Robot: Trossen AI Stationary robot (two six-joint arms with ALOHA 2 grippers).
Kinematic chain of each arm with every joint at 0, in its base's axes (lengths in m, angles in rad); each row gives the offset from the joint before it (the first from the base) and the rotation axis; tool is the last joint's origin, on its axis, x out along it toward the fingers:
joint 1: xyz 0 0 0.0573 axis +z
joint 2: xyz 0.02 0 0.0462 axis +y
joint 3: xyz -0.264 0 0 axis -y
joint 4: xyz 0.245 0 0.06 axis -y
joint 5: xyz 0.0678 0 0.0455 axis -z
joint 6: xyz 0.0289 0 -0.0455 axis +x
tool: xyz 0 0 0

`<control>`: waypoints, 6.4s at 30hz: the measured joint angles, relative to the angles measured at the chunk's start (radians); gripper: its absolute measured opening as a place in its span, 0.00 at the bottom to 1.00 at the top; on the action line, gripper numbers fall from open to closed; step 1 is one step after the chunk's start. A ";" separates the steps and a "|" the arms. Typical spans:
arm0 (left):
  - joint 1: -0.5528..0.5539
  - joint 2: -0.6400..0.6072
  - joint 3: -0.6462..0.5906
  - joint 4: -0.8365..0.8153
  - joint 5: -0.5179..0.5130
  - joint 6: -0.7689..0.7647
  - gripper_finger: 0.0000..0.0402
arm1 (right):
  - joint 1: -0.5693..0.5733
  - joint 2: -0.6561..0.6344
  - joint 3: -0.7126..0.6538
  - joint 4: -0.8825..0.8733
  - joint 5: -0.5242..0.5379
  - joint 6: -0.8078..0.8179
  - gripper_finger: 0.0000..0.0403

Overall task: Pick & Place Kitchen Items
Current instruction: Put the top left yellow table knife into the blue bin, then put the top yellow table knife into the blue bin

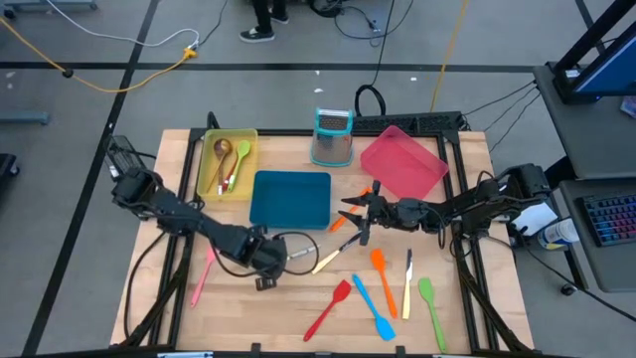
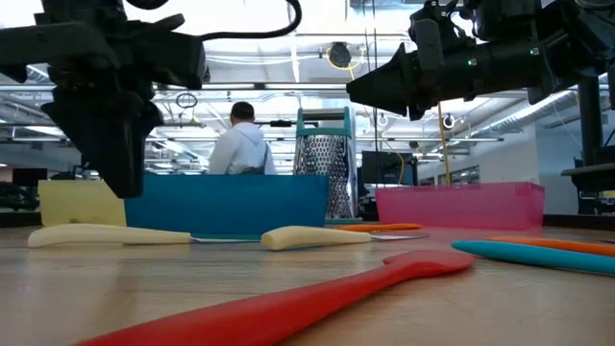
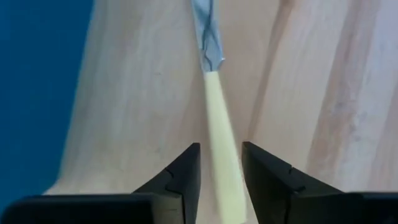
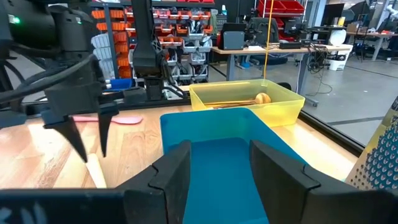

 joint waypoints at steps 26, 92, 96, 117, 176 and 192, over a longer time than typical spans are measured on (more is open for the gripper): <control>-0.044 -0.036 -0.111 0.139 0.014 -0.150 0.31 | 0.000 0.000 0.000 0.000 0.000 0.000 0.39; 0.171 -0.033 0.142 -0.225 -0.321 0.348 0.22 | 0.000 0.000 0.000 -0.015 0.000 0.000 0.39; 0.252 -0.033 0.142 -0.226 -0.282 0.400 0.22 | 0.000 0.000 0.000 -0.044 0.000 0.000 0.39; 0.567 -0.034 -0.127 -0.109 -0.157 0.482 0.23 | 0.000 0.000 0.000 -0.046 0.000 0.031 0.39; 0.231 -0.013 0.239 -0.063 -0.210 0.263 0.47 | 0.000 0.000 0.000 -0.054 0.000 0.030 0.39; 0.150 0.019 0.240 -0.009 -0.259 0.194 0.47 | -0.001 0.000 0.000 -0.226 -0.193 -0.077 0.39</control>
